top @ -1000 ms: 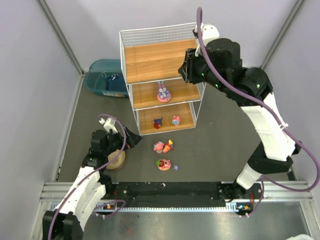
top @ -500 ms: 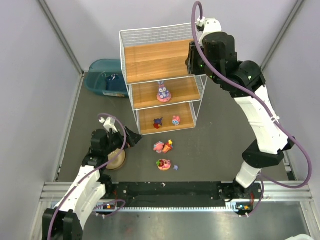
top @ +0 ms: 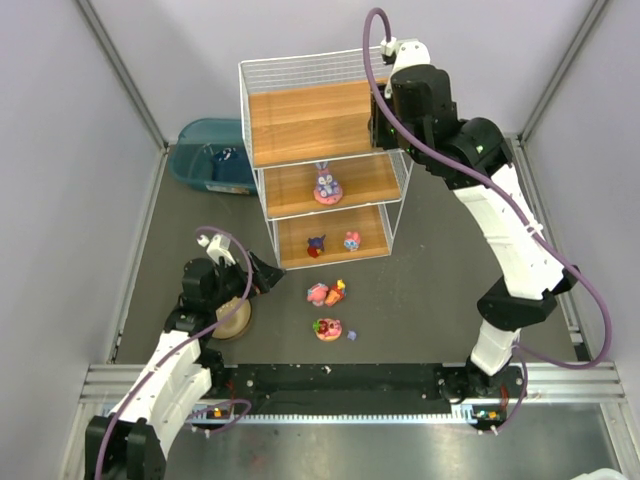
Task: Place and organize the plastic toys onto the shelf
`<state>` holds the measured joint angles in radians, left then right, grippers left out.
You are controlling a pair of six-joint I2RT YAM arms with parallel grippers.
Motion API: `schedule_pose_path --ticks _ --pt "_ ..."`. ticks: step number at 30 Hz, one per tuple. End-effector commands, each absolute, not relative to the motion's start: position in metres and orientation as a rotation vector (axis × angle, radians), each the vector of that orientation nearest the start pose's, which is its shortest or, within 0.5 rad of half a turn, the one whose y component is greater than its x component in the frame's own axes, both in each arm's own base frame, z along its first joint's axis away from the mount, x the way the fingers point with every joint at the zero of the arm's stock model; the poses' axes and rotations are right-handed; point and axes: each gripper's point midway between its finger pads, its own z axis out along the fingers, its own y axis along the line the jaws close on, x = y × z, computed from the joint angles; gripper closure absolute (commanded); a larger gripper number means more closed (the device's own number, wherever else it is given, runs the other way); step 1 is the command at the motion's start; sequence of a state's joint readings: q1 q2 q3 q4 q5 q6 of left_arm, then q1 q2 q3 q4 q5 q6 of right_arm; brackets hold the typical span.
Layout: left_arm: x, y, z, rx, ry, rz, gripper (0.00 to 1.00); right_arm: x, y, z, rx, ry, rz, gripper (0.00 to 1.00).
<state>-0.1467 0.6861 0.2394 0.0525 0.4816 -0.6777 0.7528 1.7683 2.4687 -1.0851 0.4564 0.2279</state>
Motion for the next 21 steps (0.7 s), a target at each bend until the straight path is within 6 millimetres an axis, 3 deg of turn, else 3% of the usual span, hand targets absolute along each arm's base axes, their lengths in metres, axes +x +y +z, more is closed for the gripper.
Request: schedule_pose_path --ticks 1,6,14,21 --pt "0.241 -0.141 0.129 -0.173 1.989 -0.994 0.01 0.366 0.234 0.462 -0.163 1.862 0.208 1.00" --pt "0.241 -0.141 0.129 -0.175 1.996 -0.995 0.01 0.368 0.236 0.454 -0.168 1.879 0.202 0.90" --pt "0.241 -0.141 0.128 -0.175 1.999 -0.992 0.01 0.370 0.242 0.444 -0.178 1.900 0.206 0.86" --pt "0.240 -0.140 0.127 -0.181 2.000 -0.988 0.01 0.368 0.242 0.444 -0.186 1.897 0.216 0.63"
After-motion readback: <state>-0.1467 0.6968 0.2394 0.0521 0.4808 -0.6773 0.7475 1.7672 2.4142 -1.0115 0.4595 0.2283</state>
